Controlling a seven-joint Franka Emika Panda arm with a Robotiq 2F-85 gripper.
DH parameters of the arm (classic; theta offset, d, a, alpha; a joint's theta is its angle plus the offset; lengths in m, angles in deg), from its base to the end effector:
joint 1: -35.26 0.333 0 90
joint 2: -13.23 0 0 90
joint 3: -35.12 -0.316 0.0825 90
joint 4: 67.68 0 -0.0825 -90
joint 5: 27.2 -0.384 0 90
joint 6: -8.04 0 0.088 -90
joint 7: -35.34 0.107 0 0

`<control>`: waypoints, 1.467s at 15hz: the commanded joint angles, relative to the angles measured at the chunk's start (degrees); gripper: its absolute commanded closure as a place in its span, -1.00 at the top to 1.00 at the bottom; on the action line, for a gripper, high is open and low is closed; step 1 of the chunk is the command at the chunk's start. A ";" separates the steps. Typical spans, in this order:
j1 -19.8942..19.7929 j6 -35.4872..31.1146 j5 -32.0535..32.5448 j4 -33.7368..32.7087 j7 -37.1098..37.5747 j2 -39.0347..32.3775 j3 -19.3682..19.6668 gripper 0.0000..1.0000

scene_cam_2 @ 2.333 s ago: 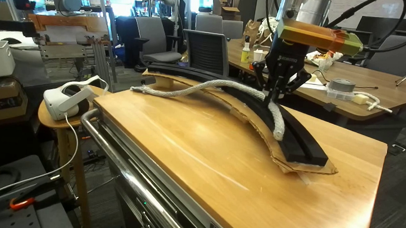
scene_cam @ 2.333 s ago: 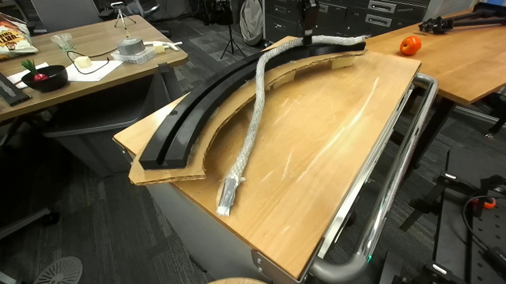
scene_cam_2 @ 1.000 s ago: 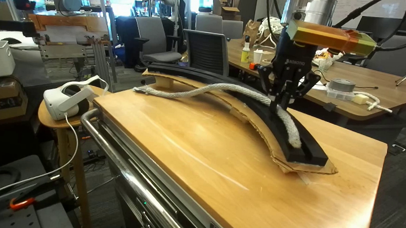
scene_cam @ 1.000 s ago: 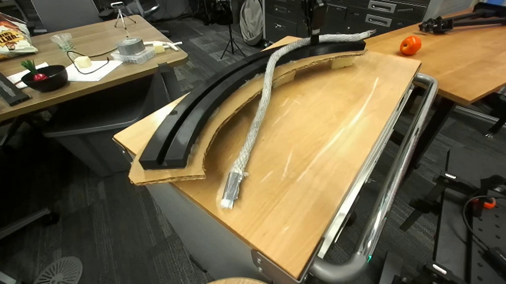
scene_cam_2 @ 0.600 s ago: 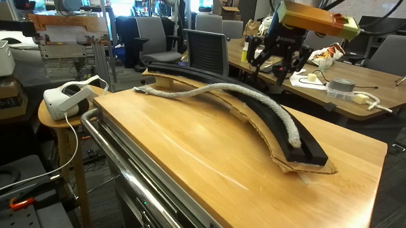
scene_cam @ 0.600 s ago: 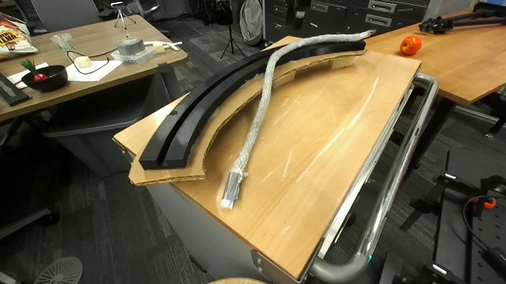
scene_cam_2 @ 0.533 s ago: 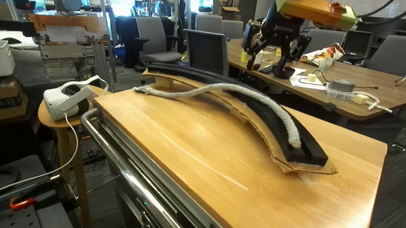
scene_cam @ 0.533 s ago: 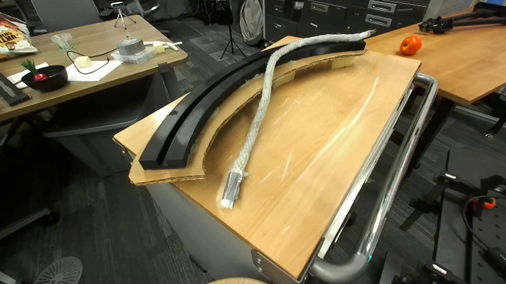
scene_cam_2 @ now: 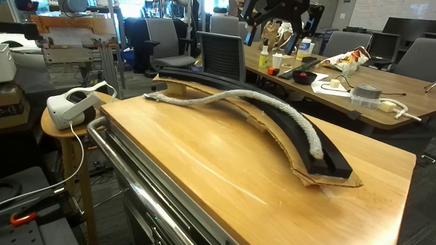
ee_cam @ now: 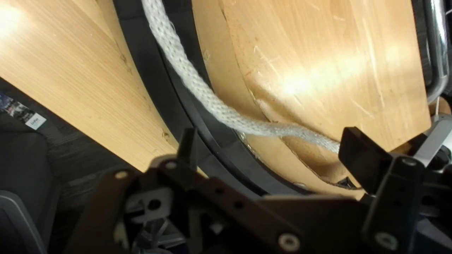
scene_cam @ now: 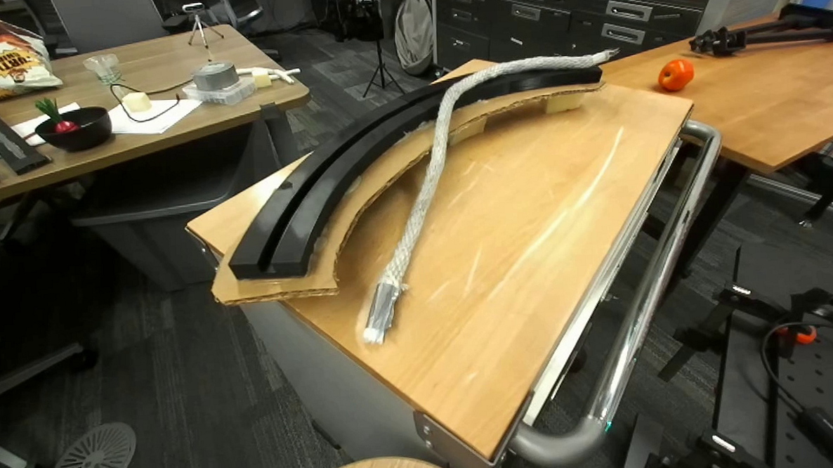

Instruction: Lay the rope on the black board

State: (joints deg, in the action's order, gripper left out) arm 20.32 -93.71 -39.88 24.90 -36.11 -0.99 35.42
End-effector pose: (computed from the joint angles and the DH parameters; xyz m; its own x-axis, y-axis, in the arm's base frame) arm 0.6109 -0.1464 0.4747 0.6027 0.7800 0.1685 0.7977 -0.5830 -0.1544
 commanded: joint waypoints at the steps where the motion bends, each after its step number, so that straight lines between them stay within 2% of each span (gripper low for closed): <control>1: 4.16 -1.55 10.20 3.83 0.41 3.88 1.44 1.00; 5: 10.01 -1.34 18.95 13.12 0.37 12.03 -1.41 1.00; 9: 15.89 -3.69 22.68 22.12 -2.23 18.77 -4.69 1.00; 10: 15.15 -0.44 20.83 15.64 -0.16 13.79 -3.31 1.00; 12: 16.53 -0.51 21.00 17.15 0.65 15.00 -3.82 1.00; 16: 15.63 -0.63 21.37 16.86 0.20 13.93 -2.76 1.00; 19: 16.31 0.61 26.59 14.21 -4.55 11.90 -3.34 1.00; 22: 16.50 -3.50 30.72 14.55 -11.16 11.94 -3.30 1.00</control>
State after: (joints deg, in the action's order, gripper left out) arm 36.41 -94.82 -12.80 41.07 -41.33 11.62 32.00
